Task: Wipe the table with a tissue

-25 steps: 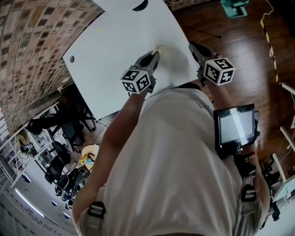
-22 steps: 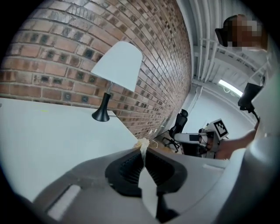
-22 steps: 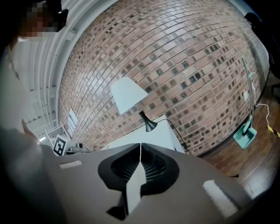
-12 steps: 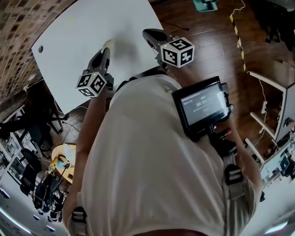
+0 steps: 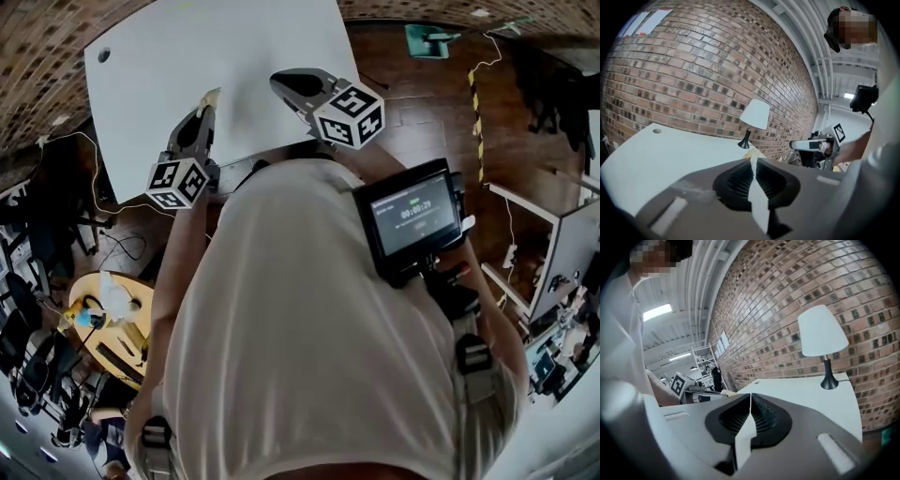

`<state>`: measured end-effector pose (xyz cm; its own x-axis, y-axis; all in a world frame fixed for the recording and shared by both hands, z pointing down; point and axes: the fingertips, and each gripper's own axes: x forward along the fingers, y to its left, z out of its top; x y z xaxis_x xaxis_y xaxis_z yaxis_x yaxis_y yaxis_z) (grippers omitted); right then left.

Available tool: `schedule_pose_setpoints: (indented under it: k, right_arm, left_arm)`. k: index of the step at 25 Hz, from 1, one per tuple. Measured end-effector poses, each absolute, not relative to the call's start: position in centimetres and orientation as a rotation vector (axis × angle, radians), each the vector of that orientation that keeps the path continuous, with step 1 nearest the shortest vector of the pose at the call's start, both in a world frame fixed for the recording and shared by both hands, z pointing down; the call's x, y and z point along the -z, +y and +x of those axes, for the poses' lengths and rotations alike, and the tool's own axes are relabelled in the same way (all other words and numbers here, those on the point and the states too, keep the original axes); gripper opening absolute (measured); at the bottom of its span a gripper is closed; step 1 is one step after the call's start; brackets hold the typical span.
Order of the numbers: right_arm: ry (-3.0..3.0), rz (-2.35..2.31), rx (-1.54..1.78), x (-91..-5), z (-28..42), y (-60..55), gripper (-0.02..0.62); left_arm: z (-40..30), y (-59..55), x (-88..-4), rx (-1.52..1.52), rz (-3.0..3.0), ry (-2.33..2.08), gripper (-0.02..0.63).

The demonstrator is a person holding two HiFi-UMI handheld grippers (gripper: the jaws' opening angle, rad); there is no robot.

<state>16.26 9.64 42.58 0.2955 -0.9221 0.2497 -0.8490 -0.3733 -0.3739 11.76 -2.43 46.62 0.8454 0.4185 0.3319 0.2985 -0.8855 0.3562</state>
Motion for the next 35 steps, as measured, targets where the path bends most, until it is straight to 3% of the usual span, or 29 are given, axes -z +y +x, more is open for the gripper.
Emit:
schedule_pose_setpoints:
  k: [13,35]
  right_arm:
    - [1.856,-2.308,0.551,-39.4,10.0,5.9,0.014]
    - [1.774,-2.410,0.528,-39.0,7.0,2.9,0.012]
  left_arm:
    - [6.9,-4.0,-42.5,-0.461,2.810,0.549,0.014]
    - [3.4,-5.8,-42.9,-0.435,2.781,0.682,0.014]
